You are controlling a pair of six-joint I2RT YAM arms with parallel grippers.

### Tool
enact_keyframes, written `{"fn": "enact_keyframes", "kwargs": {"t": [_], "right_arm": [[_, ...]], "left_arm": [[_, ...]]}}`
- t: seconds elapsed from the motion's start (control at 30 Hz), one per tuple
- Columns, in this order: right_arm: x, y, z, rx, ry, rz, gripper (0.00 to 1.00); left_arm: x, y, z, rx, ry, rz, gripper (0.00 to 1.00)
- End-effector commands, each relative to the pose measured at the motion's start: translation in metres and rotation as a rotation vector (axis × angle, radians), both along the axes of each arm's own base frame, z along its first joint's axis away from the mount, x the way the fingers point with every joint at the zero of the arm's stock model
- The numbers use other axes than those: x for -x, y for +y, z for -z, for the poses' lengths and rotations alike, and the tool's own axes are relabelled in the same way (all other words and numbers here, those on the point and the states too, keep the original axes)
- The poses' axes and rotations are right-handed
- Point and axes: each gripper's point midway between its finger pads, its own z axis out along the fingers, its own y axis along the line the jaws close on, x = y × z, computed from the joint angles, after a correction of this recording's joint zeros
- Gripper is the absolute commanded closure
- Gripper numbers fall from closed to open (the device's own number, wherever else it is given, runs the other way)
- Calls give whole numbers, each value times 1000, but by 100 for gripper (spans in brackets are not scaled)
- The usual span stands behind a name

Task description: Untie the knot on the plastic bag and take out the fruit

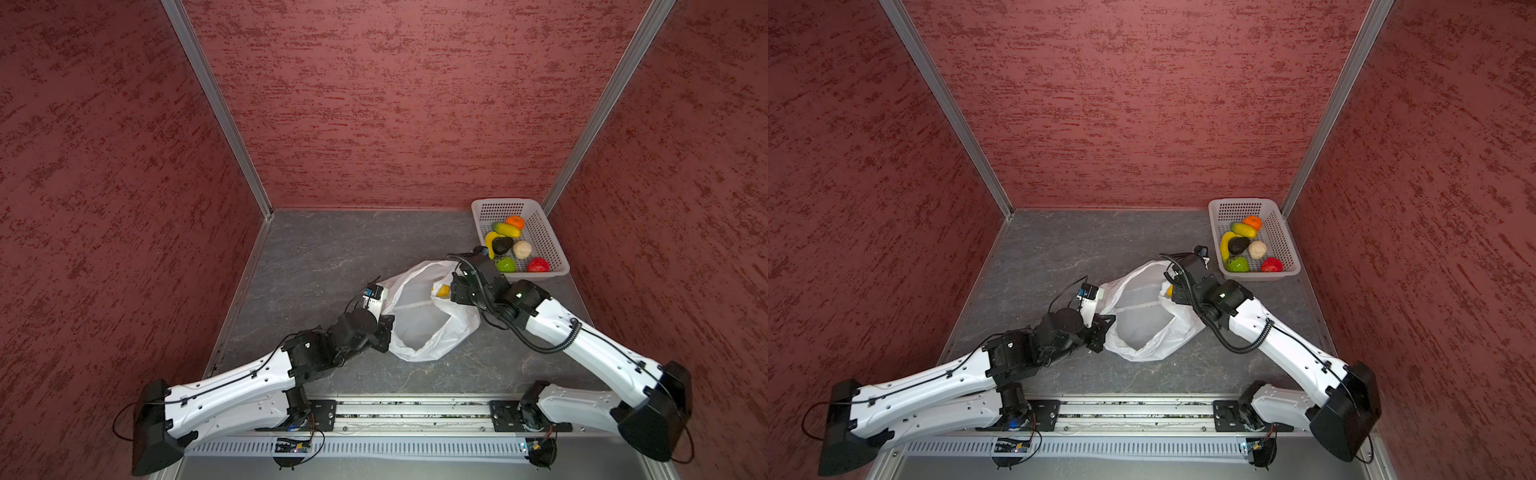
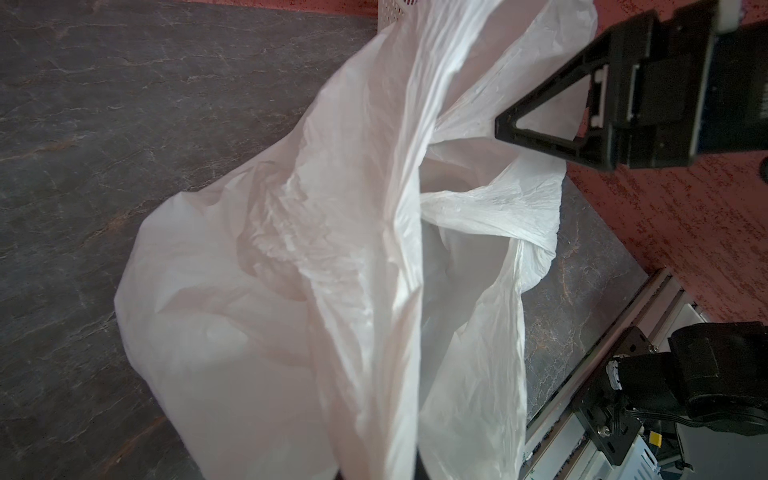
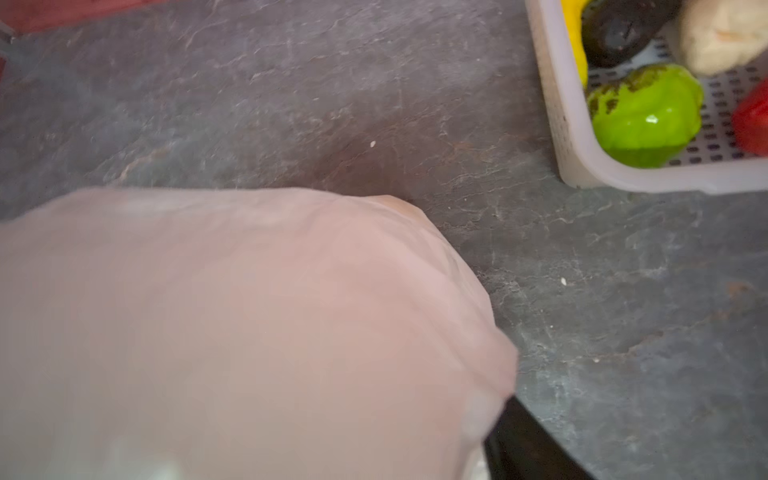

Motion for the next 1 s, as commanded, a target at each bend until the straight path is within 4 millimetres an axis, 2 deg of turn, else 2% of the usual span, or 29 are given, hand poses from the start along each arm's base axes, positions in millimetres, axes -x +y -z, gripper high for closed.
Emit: {"fn": "enact_keyframes", "kwargs": {"t": [0.0,0.23,0.33,0.4,0.53,0.67,0.77,0.87,0.97], "right_arm": [[-10,-13,-19,50,-59,81,61],[13,-42,-28,179,-53,12,94],[12,-33,-34,178,-75,-77,100],[9,-15,-36,151,-94,-174,100],[1,10,-39,144,-119,-311,100],[-3,29,-41,138,-139,-426,100],[-5,40,-40,137,-150,-485,100],[-9,48,-42,146,-163,-535,100],[-20,43,-44,207,-182,-509,100]], "left_arm": [[-2,4,-5,6,-17,-30,100],[-2,17,-1,-9,-16,-68,100],[0,17,2,-13,-5,-59,100],[2,14,3,-18,5,-41,97],[7,11,-11,-20,25,-11,54],[10,12,-54,19,-25,22,22],[11,12,-88,34,-82,49,11],[13,11,-111,44,-116,75,4],[19,5,-117,65,-108,118,0]]}}
